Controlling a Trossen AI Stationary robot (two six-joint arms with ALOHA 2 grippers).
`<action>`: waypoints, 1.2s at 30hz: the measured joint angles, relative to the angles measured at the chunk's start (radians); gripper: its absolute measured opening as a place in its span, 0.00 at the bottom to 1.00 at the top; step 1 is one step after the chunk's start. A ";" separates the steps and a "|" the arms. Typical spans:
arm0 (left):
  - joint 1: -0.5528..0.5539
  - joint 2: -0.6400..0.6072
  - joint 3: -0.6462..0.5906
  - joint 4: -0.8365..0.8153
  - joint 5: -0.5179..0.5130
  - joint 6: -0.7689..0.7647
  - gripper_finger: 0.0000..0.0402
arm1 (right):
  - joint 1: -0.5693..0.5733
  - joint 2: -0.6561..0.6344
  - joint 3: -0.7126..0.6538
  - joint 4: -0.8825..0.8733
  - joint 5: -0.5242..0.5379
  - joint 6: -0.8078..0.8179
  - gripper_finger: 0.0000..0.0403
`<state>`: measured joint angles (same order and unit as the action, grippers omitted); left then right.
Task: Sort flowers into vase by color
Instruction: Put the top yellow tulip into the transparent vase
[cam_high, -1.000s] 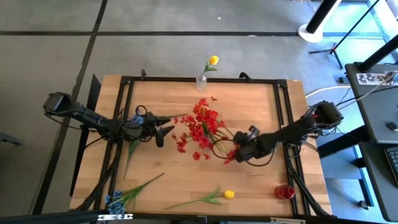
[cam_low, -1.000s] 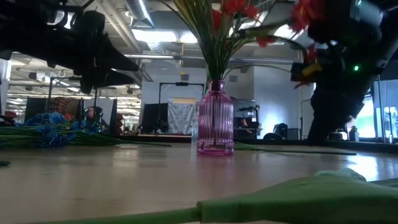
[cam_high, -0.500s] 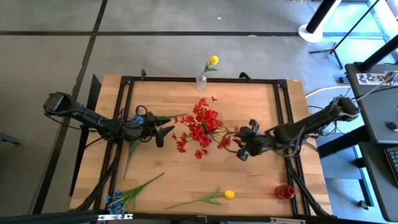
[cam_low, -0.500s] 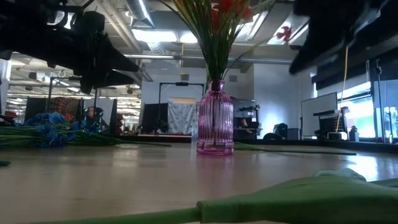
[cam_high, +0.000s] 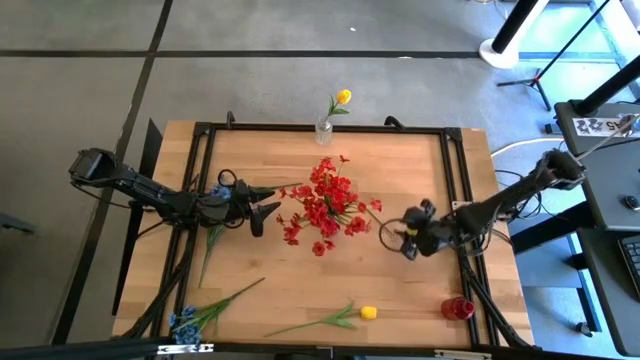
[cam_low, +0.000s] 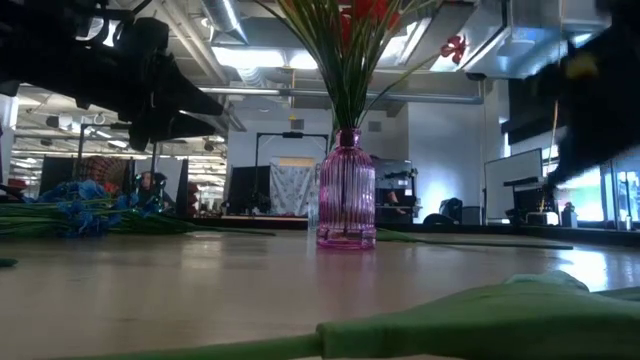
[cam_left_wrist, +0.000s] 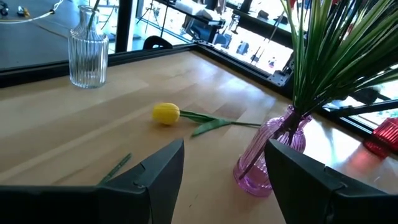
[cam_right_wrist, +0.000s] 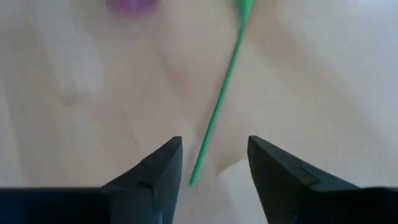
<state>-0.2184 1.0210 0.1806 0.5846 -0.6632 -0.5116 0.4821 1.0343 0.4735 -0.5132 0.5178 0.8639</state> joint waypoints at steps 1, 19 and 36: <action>0.000 0.000 0.000 0.002 0.000 0.005 0.54 | 0.001 0.019 -0.056 0.083 -0.023 0.012 0.46; 0.000 0.000 0.000 0.017 -0.027 0.025 0.54 | 0.016 0.371 -0.141 0.453 0.025 -0.046 0.18; 0.000 0.000 0.000 0.052 -0.026 0.044 0.54 | -0.033 0.247 0.052 0.022 0.251 0.179 0.01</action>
<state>-0.2184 1.0207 0.1806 0.6363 -0.6888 -0.4679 0.4494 1.2814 0.5259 -0.4909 0.7692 1.0431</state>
